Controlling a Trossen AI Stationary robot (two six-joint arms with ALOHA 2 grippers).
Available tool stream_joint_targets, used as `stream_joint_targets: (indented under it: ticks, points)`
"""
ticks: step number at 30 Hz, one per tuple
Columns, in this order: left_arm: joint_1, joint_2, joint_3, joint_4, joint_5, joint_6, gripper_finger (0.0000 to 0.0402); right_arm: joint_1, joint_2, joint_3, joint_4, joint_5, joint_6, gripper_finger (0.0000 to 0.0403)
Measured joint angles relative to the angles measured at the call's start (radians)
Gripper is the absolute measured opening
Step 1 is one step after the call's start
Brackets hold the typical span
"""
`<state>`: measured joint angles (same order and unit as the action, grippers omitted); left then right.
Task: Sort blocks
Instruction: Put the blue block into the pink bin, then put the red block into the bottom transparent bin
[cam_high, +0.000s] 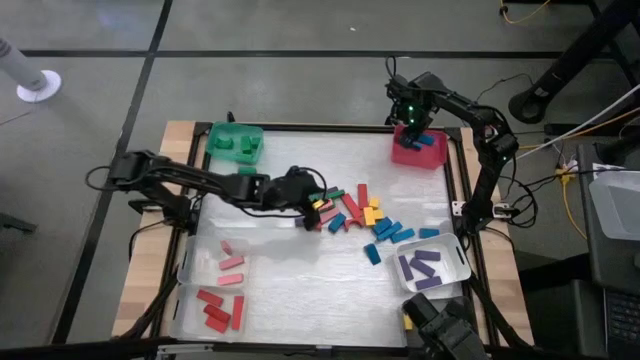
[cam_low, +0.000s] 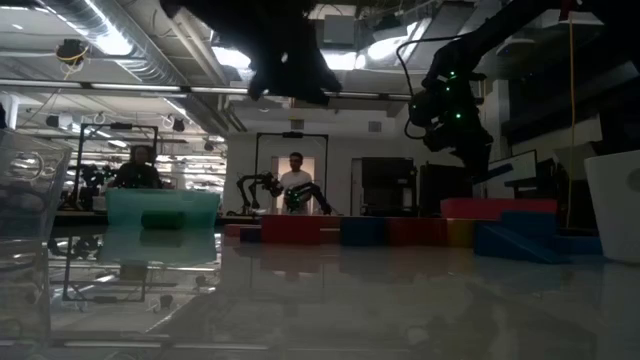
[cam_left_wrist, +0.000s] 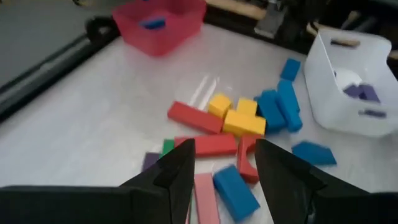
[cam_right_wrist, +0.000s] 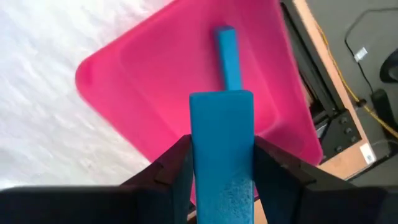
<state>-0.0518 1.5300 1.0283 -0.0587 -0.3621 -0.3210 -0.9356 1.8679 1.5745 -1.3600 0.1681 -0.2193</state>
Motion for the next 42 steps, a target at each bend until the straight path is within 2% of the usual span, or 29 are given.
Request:
stream_joint_targets:
  ticks: [4, 18, 31, 36, 42]
  points:
    - [0.001, 0.042, 0.000, -0.028, 0.042, -0.011, 0.0155, 0.000, 0.000, 0.000, 0.002, 0.024, 0.036, 0.0147]
    - [-0.001, 0.149, 0.000, -0.147, 0.177, 0.131, 0.0155, -0.001, 0.000, 0.000, 0.009, 0.057, 0.085, 0.0150]
    - [0.000, 0.154, 0.000, -0.224, 0.204, 0.175, 0.0155, -0.001, 0.000, 0.000, 0.009, 0.061, 0.118, 0.0261]
    - [0.000, 0.193, -0.001, -0.217, 0.211, 0.213, 0.0155, 0.000, 0.000, 0.000, 0.005, 0.021, 0.118, 0.0268]
    - [0.006, 0.255, -0.001, -0.215, 0.215, 0.268, 0.0155, 0.000, 0.000, 0.000, -0.002, -0.012, 0.118, 0.0257]
